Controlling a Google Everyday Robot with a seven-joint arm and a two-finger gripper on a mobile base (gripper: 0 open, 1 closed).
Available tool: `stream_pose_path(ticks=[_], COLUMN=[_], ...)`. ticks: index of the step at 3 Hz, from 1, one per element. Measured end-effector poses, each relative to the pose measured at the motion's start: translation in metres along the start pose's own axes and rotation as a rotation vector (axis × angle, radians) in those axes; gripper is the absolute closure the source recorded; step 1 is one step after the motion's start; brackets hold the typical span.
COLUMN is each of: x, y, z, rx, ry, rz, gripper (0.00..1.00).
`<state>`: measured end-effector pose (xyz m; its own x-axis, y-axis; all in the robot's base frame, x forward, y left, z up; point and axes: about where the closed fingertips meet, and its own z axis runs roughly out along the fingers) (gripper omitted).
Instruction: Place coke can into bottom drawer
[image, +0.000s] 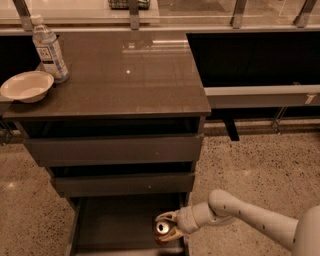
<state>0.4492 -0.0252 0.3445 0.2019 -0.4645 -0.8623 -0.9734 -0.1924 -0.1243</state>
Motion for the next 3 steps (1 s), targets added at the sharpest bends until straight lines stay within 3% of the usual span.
stream_pose_path(ticks=[1, 2, 3], x=[0.005, 0.021, 0.038], y=[-0.006, -0.016, -0.019], z=[0.019, 0.06, 0.096], rx=[0.016, 0.015, -0.017], ry=[-0.036, -0.085, -0.092], rz=[0.01, 0.011, 0.027], gripper=[1.0, 1.0, 0.81])
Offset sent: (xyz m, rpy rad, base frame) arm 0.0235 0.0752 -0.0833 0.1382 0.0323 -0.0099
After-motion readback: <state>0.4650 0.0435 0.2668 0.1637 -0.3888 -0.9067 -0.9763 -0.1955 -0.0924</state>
